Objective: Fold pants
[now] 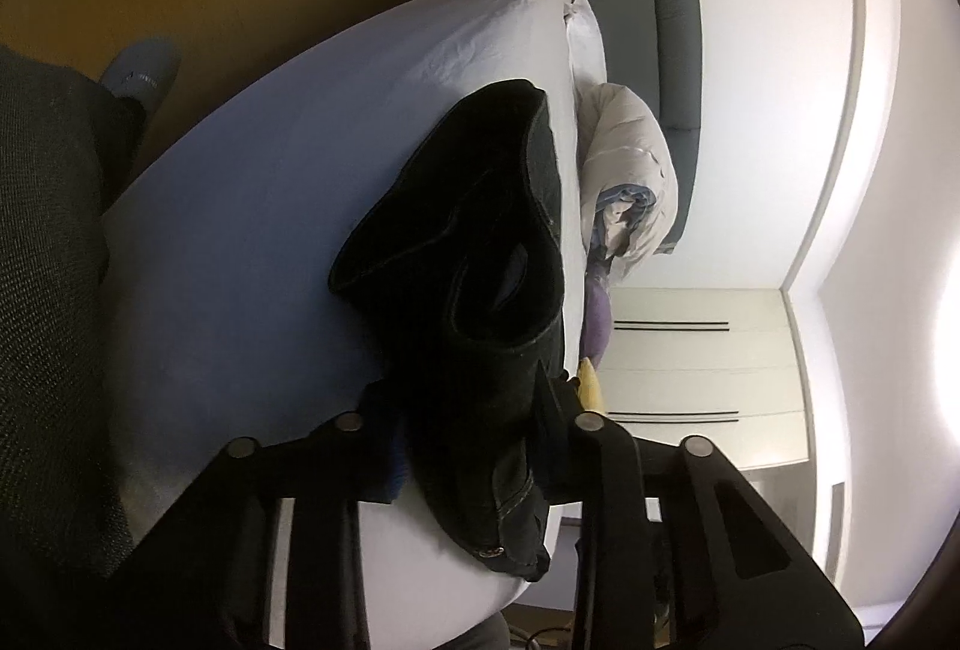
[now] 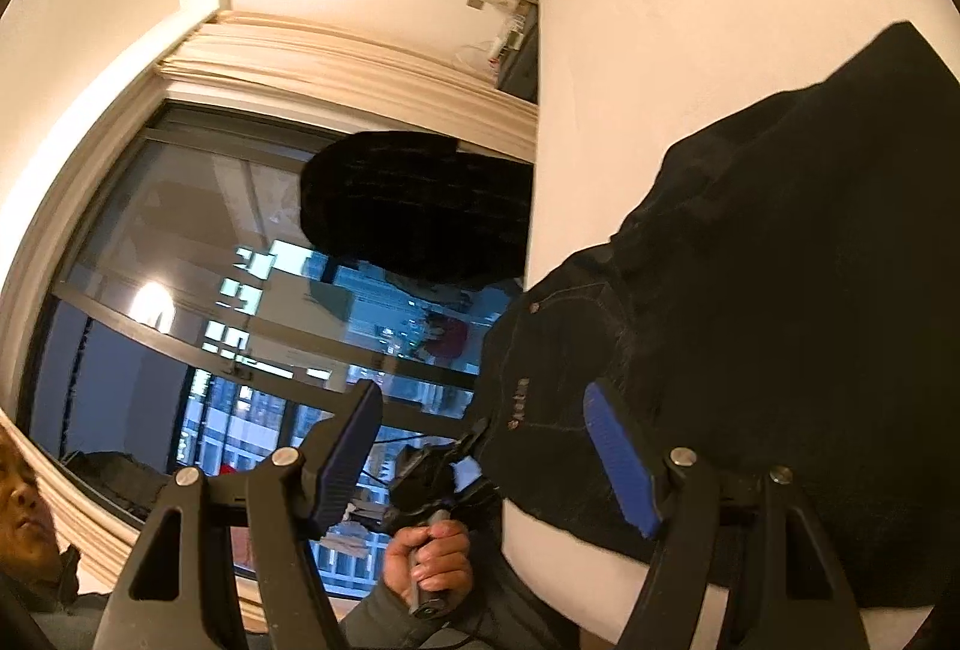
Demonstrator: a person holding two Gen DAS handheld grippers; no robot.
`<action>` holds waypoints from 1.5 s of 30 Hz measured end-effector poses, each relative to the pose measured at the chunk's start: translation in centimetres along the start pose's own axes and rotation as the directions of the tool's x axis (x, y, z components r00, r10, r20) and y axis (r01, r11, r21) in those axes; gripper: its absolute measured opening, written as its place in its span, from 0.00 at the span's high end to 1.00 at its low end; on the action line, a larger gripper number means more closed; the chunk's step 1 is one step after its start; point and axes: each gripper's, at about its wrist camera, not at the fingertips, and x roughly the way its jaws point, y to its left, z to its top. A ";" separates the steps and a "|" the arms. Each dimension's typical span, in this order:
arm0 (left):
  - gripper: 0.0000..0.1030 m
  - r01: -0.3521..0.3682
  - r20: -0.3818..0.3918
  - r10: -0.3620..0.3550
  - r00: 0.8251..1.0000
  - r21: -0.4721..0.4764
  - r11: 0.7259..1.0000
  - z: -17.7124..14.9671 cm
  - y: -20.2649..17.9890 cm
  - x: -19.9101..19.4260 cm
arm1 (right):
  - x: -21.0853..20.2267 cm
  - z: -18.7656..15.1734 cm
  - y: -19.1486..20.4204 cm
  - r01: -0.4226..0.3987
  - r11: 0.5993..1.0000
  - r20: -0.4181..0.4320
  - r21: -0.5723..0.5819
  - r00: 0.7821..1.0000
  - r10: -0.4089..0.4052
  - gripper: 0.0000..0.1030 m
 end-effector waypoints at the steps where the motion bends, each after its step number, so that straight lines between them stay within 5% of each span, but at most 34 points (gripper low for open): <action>1: 0.77 -0.002 0.002 0.002 1.000 0.005 1.000 0.1 -0.3 0.1 | 0.6 0.4 -0.1 0.020 1.000 -0.019 0.001 1.000 -0.020 0.29; 9: 0.82 -0.015 0.020 0.012 1.000 0.116 0.993 -0.2 -3.9 -0.4 | 4.4 3.8 -3.1 0.135 0.988 -0.088 0.070 0.988 -0.129 0.28; 12: 0.82 -0.015 0.024 0.012 1.000 0.171 0.985 -0.6 -5.7 -0.9 | 6.4 3.9 -5.6 0.284 0.951 -0.173 0.120 0.950 -0.262 0.27; 23: 0.86 -0.062 0.034 0.054 0.998 0.372 0.926 -2.7 -12.9 -0.8 | 4.4 3.0 -6.2 0.212 0.965 -0.060 0.154 0.977 -0.205 0.28; 27: 0.87 -0.088 0.030 0.084 0.996 0.462 0.882 -3.8 -16.8 0.5 | 3.0 3.0 -5.5 0.159 0.973 -0.037 0.166 0.987 -0.154 0.24; 29: 0.87 -0.089 0.015 0.096 0.995 0.540 0.837 -5.1 -20.0 2.2 | 2.0 3.2 -4.9 0.136 0.978 -0.029 0.159 0.991 -0.133 0.24; 33: 0.87 -0.057 -0.049 0.130 0.990 0.708 0.704 -10.0 -26.2 6.9 | -1.3 3.6 -3.7 0.087 0.988 0.012 0.128 0.996 -0.089 0.24; 36: 0.87 -0.009 -0.127 0.198 0.972 0.820 0.572 -16.3 -29.1 12.1 | -4.3 3.9 -3.0 0.062 0.992 0.046 0.108 0.997 -0.068 0.23; 39: 0.87 0.027 -0.184 0.309 0.933 0.892 0.451 -22.7 -28.4 17.9 | -7.5 3.7 -3.5 0.056 0.993 0.064 0.101 0.996 -0.063 0.20; 42: 0.87 0.046 -0.220 0.415 0.883 0.920 0.389 -27.1 -25.8 21.2 | -9.0 2.9 -4.5 0.081 0.990 0.056 0.119 0.995 -0.088 0.19; 43: 0.87 0.051 -0.214 0.442 0.871 0.935 0.352 -28.6 -25.1 21.4 | -9.4 2.8 -5.2 0.089 0.988 0.050 0.128 0.994 -0.096 0.19; 45: 0.87 0.052 -0.211 0.473 0.855 0.944 0.326 -29.3 -24.7 22.3 | -9.7 2.1 -6.3 0.118 0.982 0.037 0.146 0.992 -0.124 0.19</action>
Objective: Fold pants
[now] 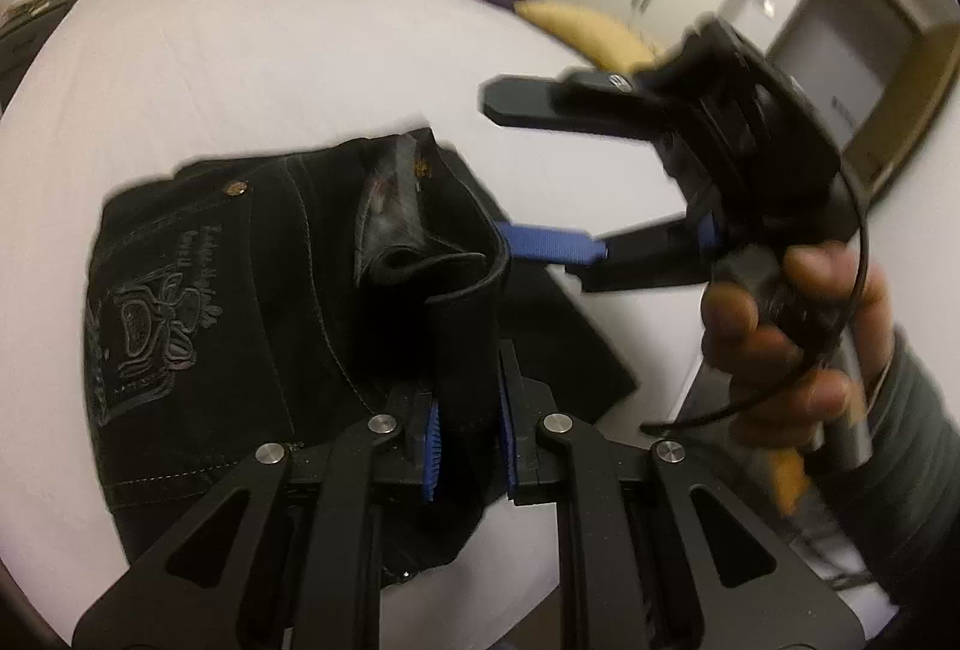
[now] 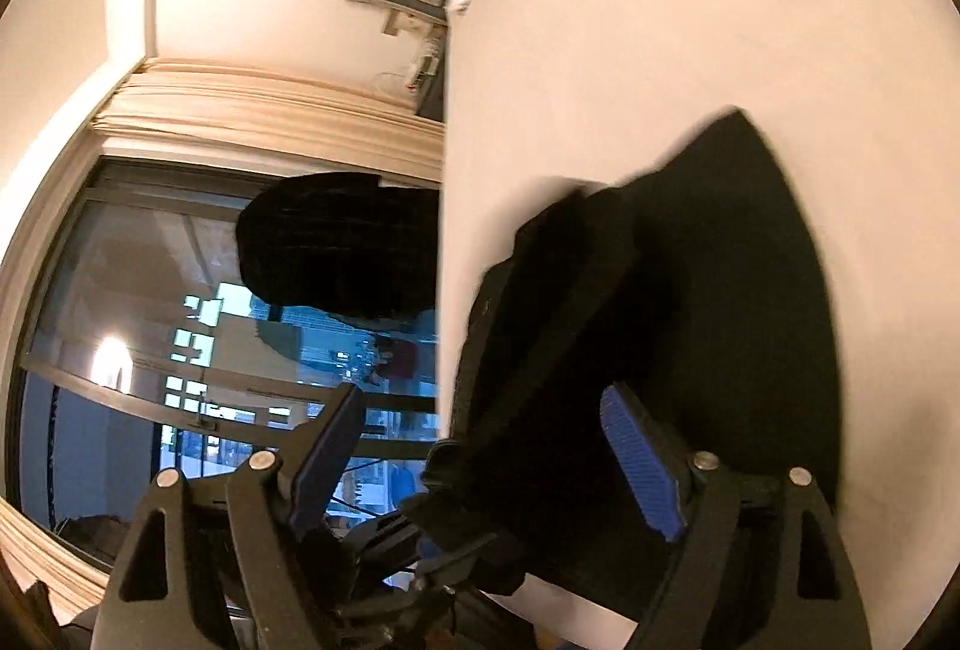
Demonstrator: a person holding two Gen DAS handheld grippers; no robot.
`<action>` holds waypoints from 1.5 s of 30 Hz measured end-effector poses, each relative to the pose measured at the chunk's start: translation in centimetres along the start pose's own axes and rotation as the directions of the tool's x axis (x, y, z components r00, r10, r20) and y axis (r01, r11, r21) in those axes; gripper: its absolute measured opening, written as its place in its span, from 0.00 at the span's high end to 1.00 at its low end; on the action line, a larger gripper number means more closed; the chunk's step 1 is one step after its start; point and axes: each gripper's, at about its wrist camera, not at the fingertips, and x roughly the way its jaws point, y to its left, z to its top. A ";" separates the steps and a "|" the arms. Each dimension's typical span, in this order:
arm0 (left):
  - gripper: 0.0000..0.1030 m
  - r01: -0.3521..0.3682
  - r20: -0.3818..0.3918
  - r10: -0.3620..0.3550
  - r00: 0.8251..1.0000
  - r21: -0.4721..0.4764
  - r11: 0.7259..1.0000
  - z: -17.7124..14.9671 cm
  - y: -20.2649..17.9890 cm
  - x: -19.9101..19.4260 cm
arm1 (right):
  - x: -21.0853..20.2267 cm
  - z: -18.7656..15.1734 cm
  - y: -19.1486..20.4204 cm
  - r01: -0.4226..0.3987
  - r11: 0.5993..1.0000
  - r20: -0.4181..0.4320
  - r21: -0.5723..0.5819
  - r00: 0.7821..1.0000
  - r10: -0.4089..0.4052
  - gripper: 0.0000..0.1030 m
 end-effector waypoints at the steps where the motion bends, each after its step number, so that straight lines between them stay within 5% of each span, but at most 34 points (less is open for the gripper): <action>1: 0.87 -0.003 -0.003 0.003 1.000 0.001 1.000 0.0 -0.2 0.2 | 0.1 -0.2 -0.7 0.008 1.000 -0.005 0.018 1.000 -0.008 0.19; 7: 0.87 -0.085 0.004 0.085 0.996 0.110 0.990 -0.5 -2.4 1.1 | 0.7 -0.7 -0.3 0.019 1.000 -0.032 0.001 0.999 -0.019 0.19; 10: 0.87 -0.144 0.015 0.144 0.989 0.192 0.971 -1.2 -3.8 1.5 | 2.0 -0.3 1.2 0.120 0.991 -0.072 -0.057 0.990 -0.124 0.20; 14: 0.87 -0.210 0.029 0.210 0.977 0.286 0.935 -2.3 -5.5 1.4 | 3.3 -0.1 1.6 0.216 0.970 -0.126 -0.108 0.965 -0.229 0.47; 16: 0.87 -0.239 0.036 0.240 0.970 0.331 0.913 -2.6 -6.5 1.9 | 3.3 -0.3 1.6 0.261 0.955 -0.121 -0.143 0.953 -0.279 0.72; 18: 0.87 -0.253 0.036 0.258 0.965 0.361 0.897 -2.9 -7.4 2.5 | 2.8 -0.2 1.5 0.281 0.947 -0.106 -0.159 0.948 -0.299 0.82; 28: 0.87 -0.248 0.036 0.259 0.965 0.436 0.865 -2.6 -10.8 6.3 | -0.1 0.9 1.7 0.264 0.937 -0.072 -0.231 0.955 -0.287 0.84; 45: 0.87 -0.248 -0.021 0.300 0.954 0.510 0.824 -3.0 -14.0 12.0 | -0.3 1.6 -2.5 0.236 0.957 -0.087 -0.171 0.963 -0.253 0.84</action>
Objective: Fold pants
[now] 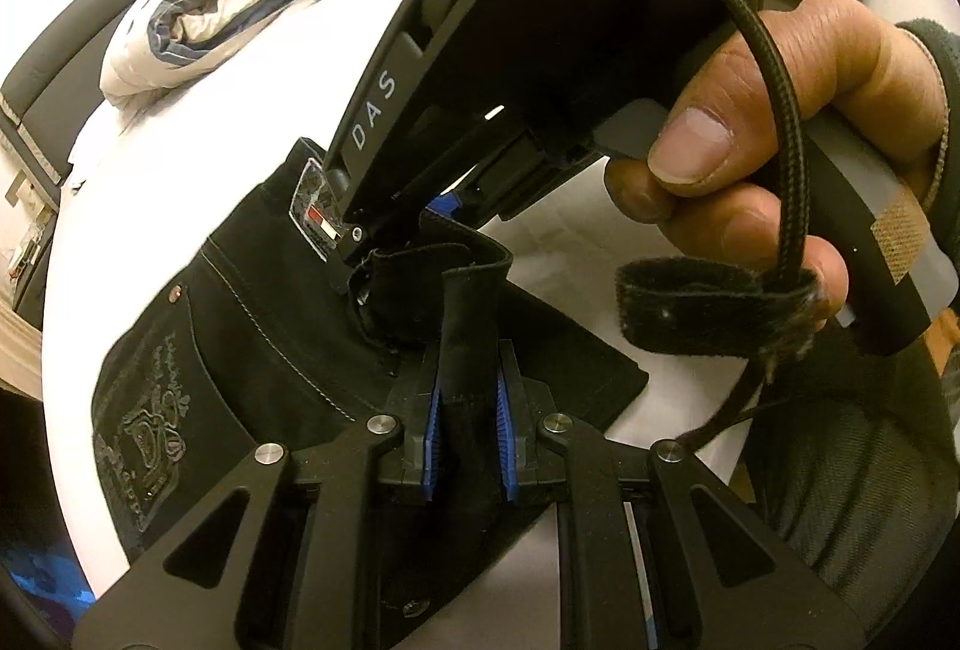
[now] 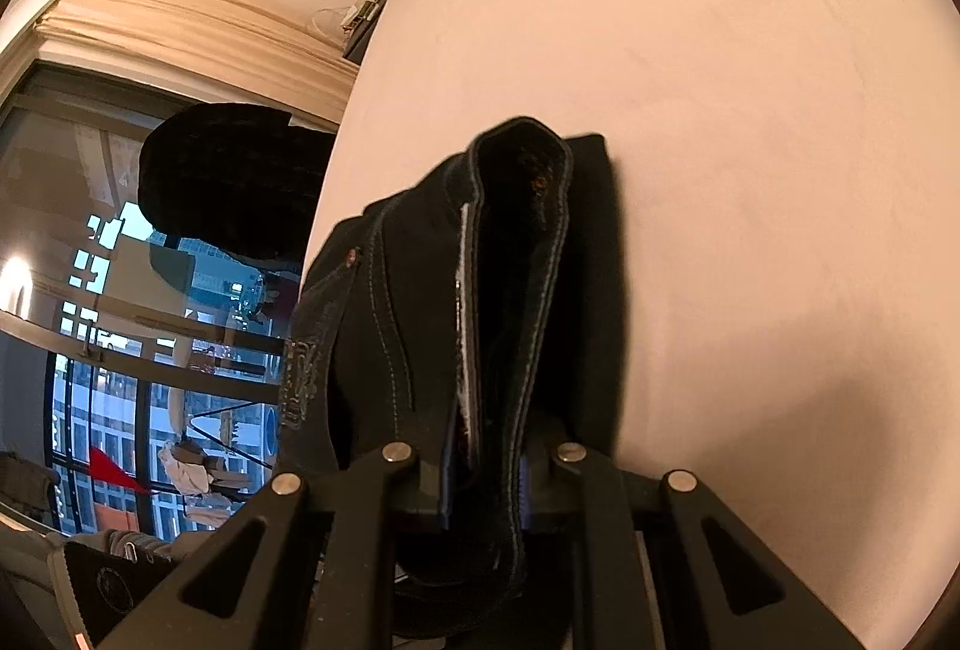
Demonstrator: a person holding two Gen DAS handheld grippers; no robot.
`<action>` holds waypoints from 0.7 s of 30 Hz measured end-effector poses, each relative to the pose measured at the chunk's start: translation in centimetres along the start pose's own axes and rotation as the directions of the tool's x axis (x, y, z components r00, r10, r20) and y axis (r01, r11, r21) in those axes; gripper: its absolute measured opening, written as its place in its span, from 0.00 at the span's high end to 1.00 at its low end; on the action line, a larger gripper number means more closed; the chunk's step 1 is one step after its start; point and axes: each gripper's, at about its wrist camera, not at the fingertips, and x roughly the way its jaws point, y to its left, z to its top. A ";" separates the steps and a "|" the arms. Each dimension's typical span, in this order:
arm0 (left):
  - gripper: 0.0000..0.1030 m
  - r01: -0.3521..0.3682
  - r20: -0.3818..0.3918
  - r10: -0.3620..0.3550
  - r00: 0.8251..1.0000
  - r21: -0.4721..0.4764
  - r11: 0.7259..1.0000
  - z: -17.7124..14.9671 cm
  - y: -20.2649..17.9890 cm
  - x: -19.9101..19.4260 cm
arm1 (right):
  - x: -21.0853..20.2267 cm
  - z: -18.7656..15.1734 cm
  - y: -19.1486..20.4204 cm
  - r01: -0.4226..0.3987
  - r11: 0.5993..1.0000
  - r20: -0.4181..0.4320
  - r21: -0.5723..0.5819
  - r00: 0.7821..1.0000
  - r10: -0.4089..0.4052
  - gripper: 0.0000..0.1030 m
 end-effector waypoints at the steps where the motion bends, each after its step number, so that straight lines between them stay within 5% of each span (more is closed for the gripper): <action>1: 0.86 0.002 -0.005 -0.002 1.000 0.000 1.000 0.1 0.2 0.2 | 0.2 -0.1 -0.3 -0.003 1.000 0.003 0.008 1.000 0.003 0.83; 5: 0.79 0.010 -0.005 -0.010 1.000 -0.027 1.000 -0.3 0.7 0.4 | 0.4 -0.2 -0.6 -0.029 0.999 0.016 0.035 0.999 0.028 0.82; 9: 0.67 0.132 0.023 -0.130 0.991 -0.100 0.986 -0.5 2.6 -1.8 | -0.8 -0.1 -0.2 -0.012 0.999 0.052 0.051 0.999 0.010 0.61; 11: 0.22 0.182 0.066 -0.175 0.982 -0.138 0.974 -1.2 4.0 -4.0 | -2.1 -0.2 0.2 0.015 0.999 0.082 0.051 0.996 -0.019 0.54; 13: 0.20 0.191 0.142 -0.167 0.976 -0.176 0.966 -2.3 6.0 -6.9 | -3.5 -0.3 0.8 0.058 0.997 0.109 0.044 0.992 -0.062 0.52; 18: 0.22 0.181 0.192 -0.117 0.975 -0.366 0.913 -5.0 12.9 -8.6 | -5.3 -0.8 5.1 -0.059 0.996 0.153 -0.059 0.986 0.068 0.52; 21: 0.47 0.219 0.180 -0.151 0.972 -0.465 0.858 -6.7 15.7 -7.5 | -3.4 -1.3 7.3 -0.120 0.986 0.103 -0.116 0.986 0.132 0.59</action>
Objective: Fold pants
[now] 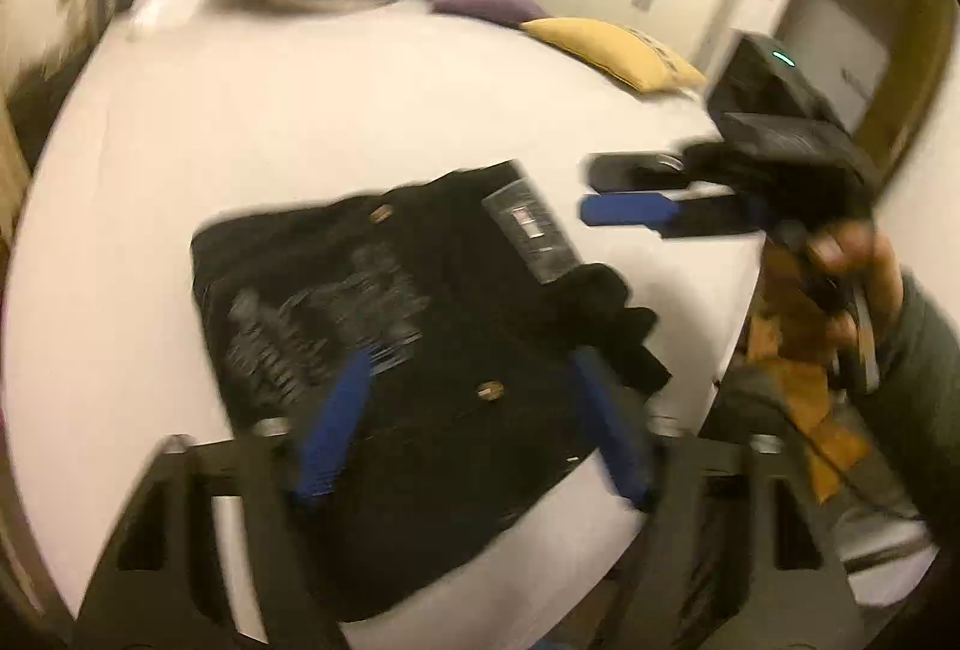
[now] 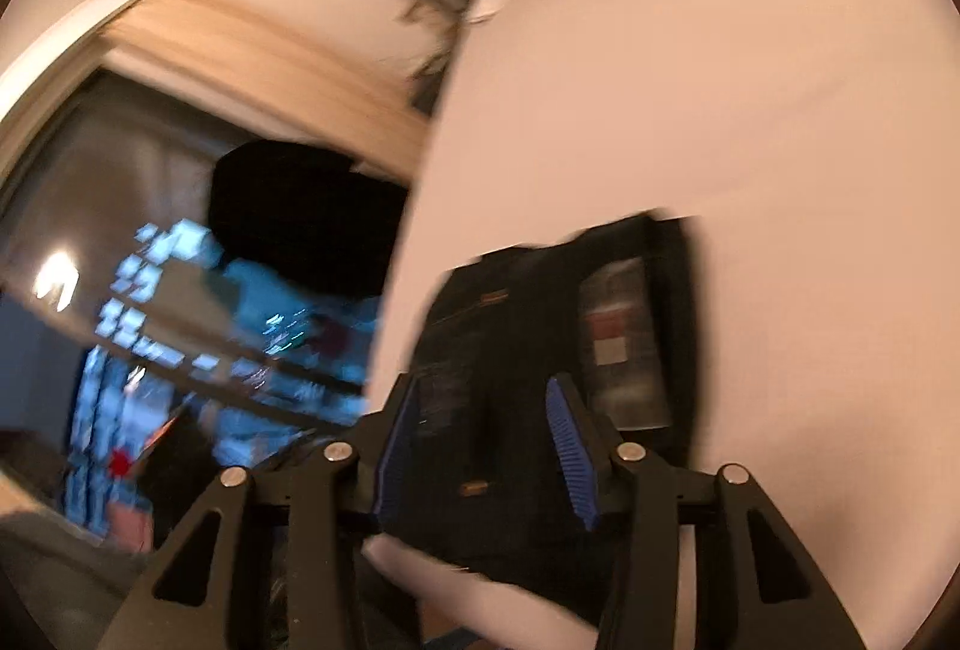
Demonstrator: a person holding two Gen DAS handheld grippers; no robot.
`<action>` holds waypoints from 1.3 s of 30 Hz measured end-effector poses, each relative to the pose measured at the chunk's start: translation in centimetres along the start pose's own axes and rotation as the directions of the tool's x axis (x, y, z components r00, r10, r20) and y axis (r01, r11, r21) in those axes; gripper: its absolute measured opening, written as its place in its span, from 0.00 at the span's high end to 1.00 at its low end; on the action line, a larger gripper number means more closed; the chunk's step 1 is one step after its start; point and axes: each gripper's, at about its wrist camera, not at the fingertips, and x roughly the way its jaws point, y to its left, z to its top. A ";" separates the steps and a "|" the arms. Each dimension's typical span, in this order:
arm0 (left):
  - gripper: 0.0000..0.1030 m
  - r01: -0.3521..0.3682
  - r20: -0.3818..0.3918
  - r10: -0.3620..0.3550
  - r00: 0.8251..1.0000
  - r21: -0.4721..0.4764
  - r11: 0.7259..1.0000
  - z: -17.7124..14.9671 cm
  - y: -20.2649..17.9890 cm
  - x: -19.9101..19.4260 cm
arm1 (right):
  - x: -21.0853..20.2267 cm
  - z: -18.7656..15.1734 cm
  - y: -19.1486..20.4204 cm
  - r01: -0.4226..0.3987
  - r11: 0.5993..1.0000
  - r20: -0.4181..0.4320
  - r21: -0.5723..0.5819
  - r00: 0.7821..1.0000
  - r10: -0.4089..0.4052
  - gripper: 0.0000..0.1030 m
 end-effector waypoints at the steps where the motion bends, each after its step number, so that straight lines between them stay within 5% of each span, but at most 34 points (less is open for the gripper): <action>1: 0.56 0.013 -0.010 -0.014 1.000 -0.044 0.999 -0.1 1.4 0.3 | 1.0 -0.3 -0.1 0.010 1.000 -0.027 0.008 1.000 -0.009 0.59; 3: 0.68 0.034 -0.021 -0.036 0.999 -0.091 0.995 -0.1 3.4 0.8 | 3.3 -1.1 -2.0 0.066 0.996 -0.095 0.063 0.994 -0.059 0.61; 5: 0.75 0.053 -0.016 -0.056 0.998 -0.137 0.989 0.3 5.3 1.2 | 5.0 -2.2 -5.3 0.159 0.976 -0.145 0.148 0.980 -0.138 0.94; 6: 0.79 0.065 -0.014 -0.068 0.998 -0.158 0.985 0.5 6.1 1.4 | 4.9 -2.5 -6.8 0.129 0.969 -0.125 0.211 0.987 -0.104 1.00; 7: 0.83 0.093 -0.008 -0.096 0.995 -0.187 0.978 1.5 7.5 1.8 | 4.5 -2.8 -7.7 0.075 0.963 -0.093 0.259 0.994 -0.053 1.00; 9: 0.84 0.134 0.005 -0.136 0.991 -0.215 0.967 2.4 9.3 2.1 | 4.6 -2.9 -7.3 0.091 0.968 -0.084 0.235 0.994 -0.073 1.00; 14: 0.93 0.290 0.025 -0.302 0.953 -0.364 0.885 5.8 15.8 6.3 | 5.4 -2.6 -6.9 0.098 0.969 -0.093 0.226 0.993 -0.079 1.00; 16: 0.96 0.289 -0.018 -0.323 0.946 -0.399 0.870 5.1 17.6 8.3 | 5.6 -2.9 -6.9 0.091 0.971 -0.081 0.220 0.994 -0.075 1.00; 19: 0.97 0.269 -0.067 -0.312 0.948 -0.359 0.894 3.0 17.9 9.7 | 5.4 -3.5 -7.1 0.092 0.972 -0.071 0.217 0.994 -0.079 1.00; 24: 0.97 0.270 -0.010 -0.292 0.956 -0.351 0.897 1.6 17.8 7.1 | 5.4 -3.3 -7.0 0.102 0.972 -0.071 0.214 0.994 -0.088 1.00; 30: 0.97 0.347 -0.027 -0.365 0.931 -0.248 0.904 -2.6 13.3 2.7 | 5.3 -4.2 -6.3 0.113 0.971 -0.053 0.212 0.993 -0.104 1.00; 32: 0.97 0.307 -0.071 -0.328 0.942 -0.208 0.929 -5.0 11.8 2.8 | 5.3 -4.4 -6.2 0.114 0.971 -0.052 0.212 0.993 -0.105 1.00; 39: 0.97 0.308 -0.049 -0.322 0.946 -0.185 0.933 -6.7 12.7 3.0 | 5.4 -5.0 -5.0 0.150 0.970 -0.036 0.192 0.989 -0.146 1.00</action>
